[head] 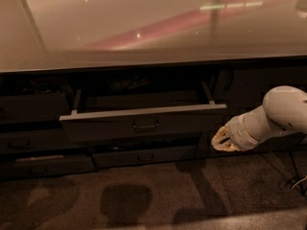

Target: Open top drawer

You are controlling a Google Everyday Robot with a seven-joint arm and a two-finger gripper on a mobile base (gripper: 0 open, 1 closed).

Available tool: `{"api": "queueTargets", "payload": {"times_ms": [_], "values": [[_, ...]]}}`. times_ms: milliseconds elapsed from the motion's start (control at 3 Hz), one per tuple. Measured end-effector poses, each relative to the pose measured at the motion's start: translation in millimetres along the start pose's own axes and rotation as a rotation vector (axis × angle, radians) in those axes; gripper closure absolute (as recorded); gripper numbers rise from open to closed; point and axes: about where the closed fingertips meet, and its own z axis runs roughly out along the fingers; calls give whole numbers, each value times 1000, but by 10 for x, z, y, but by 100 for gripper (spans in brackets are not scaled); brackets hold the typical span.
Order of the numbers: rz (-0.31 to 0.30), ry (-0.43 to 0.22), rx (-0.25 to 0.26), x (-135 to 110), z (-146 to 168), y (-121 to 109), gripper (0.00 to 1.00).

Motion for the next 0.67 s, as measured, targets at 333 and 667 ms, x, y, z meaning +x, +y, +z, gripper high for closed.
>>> {"api": "queueTargets", "payload": {"times_ms": [333,667], "values": [[17,-68,39,50,-60,-194,35],[46,-126,86,105,-173,-481,12]]}}
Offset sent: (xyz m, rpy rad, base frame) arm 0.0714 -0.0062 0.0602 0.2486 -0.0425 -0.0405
